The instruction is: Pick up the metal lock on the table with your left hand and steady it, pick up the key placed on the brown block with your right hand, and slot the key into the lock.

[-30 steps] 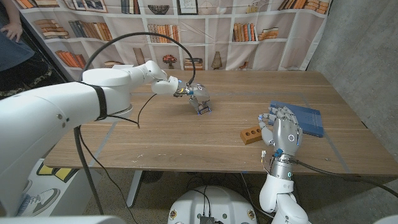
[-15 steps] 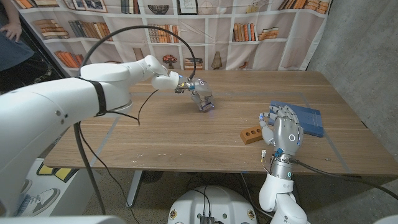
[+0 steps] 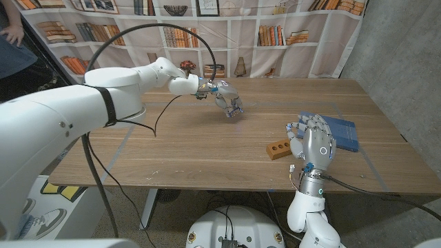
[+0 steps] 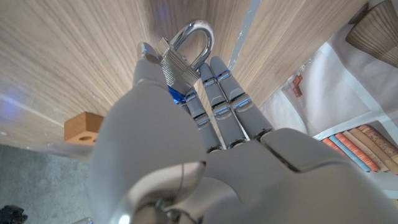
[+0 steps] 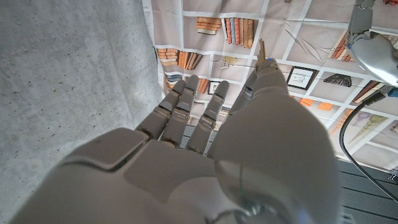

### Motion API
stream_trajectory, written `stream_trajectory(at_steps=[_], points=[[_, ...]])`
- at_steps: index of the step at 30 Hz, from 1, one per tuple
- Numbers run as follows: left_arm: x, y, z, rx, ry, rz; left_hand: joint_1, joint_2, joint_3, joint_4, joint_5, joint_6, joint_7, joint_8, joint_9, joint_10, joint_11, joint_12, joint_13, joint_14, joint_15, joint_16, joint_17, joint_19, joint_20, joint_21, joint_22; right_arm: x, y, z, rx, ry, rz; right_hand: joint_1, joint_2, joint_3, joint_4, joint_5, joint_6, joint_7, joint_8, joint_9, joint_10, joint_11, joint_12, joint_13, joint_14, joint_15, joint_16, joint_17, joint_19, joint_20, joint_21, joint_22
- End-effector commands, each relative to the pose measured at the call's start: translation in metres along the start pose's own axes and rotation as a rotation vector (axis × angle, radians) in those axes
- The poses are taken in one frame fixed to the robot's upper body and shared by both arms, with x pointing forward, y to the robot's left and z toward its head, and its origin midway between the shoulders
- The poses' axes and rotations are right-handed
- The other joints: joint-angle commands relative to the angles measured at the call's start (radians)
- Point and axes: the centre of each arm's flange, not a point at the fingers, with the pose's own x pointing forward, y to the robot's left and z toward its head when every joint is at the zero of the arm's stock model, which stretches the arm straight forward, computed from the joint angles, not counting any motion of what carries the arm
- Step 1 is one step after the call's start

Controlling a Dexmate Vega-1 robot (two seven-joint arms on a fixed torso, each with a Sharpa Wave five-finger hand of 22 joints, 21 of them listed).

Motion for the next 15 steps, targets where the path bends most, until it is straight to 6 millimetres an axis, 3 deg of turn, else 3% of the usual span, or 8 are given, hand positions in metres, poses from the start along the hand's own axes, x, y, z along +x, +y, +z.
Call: stream_trajectory(at_steps=[1, 15], points=[[-0.008, 0.02, 0.004, -0.209, -0.02, 0.152, 0.02, 0.025, 0.012, 0.015, -0.003, 0.025, 0.011, -0.005, 0.005, 0.009, 0.004, -0.002, 0.003, 0.02, -0.099, -0.002, 0.003, 0.006, -0.018, -0.005, 0.001, 0.015, -0.012, 0.001, 0.019, -0.05, -0.035, 0.004, 0.011, -0.005, 0.001, 0.005, 0.009, 0.003, 0.008, 0.003, 0.007, -0.001, -0.002, 0.002, 0.003, -0.138, -0.001, 0.003, 0.006, -0.071, 0.002, 0.003], [-0.023, 0.007, 0.021, -0.355, -0.078, 0.329, 0.021, 0.025, 0.015, 0.018, -0.006, 0.031, 0.012, -0.01, 0.005, 0.013, 0.003, -0.007, 0.004, 0.024, -0.099, -0.004, 0.003, 0.003, -0.021, -0.009, 0.002, 0.031, -0.026, 0.007, 0.047, -0.118, -0.066, 0.006, 0.012, -0.012, 0.002, 0.005, 0.005, 0.003, 0.006, 0.002, 0.004, -0.001, -0.002, 0.002, 0.0, -0.138, -0.002, 0.003, 0.003, -0.075, 0.001, 0.004]])
